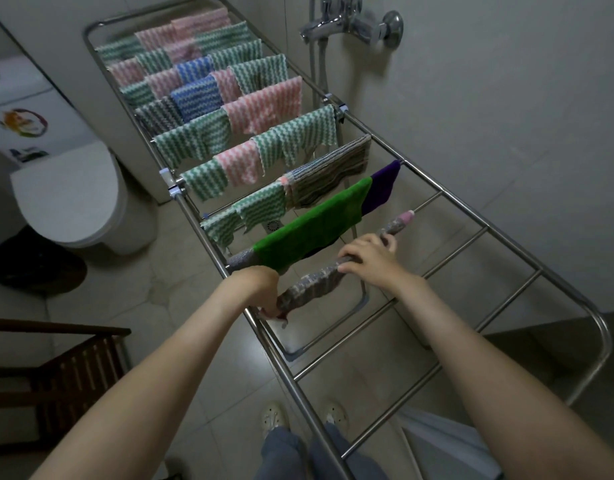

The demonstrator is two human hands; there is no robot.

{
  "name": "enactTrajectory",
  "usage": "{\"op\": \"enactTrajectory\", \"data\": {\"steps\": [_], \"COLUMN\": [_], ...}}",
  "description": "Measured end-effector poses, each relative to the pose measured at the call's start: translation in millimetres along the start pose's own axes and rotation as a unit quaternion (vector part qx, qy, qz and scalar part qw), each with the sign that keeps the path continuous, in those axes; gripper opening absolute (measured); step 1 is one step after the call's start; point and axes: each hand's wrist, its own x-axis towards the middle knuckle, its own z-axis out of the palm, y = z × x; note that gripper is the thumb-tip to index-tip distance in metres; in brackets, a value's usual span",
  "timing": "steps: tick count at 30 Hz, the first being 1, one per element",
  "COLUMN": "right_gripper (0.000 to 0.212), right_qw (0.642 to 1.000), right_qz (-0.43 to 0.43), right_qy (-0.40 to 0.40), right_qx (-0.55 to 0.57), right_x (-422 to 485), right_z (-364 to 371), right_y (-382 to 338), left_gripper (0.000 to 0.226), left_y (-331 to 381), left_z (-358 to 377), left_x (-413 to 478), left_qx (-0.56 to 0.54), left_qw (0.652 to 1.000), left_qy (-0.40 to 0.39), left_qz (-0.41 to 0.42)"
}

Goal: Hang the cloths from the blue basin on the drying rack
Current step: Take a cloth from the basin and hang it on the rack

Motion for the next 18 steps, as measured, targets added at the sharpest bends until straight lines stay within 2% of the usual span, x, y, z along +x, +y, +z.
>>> {"op": "enactTrajectory", "data": {"steps": [5,8,12,15,18], "right_gripper": [0.026,0.029,0.027,0.023,0.02], "right_qw": [0.996,0.992,0.985,0.976,0.972], "right_qz": [-0.034,-0.062,-0.128,-0.161,-0.169], "right_qy": [-0.01,-0.004,0.047,0.08,0.101], "right_qx": [-0.086,-0.109,-0.11,-0.124,-0.131], "right_x": [-3,-5,-11,-13,-14], "right_z": [-2,-2,2,7,11], "right_y": [-6,-6,-6,-7,-8], "left_gripper": [0.009,0.021,0.026,0.028,0.032], "left_y": [0,-1,-1,3,5], "left_z": [11,20,24,24,24], "left_x": [-4,-5,-8,-10,-13], "left_qx": [0.029,0.04,0.048,0.056,0.078], "left_qw": [1.0,0.999,0.999,0.998,0.994], "left_qy": [0.008,0.015,0.005,0.022,0.024], "left_qz": [-0.006,0.011,0.011,-0.01,-0.066]}}
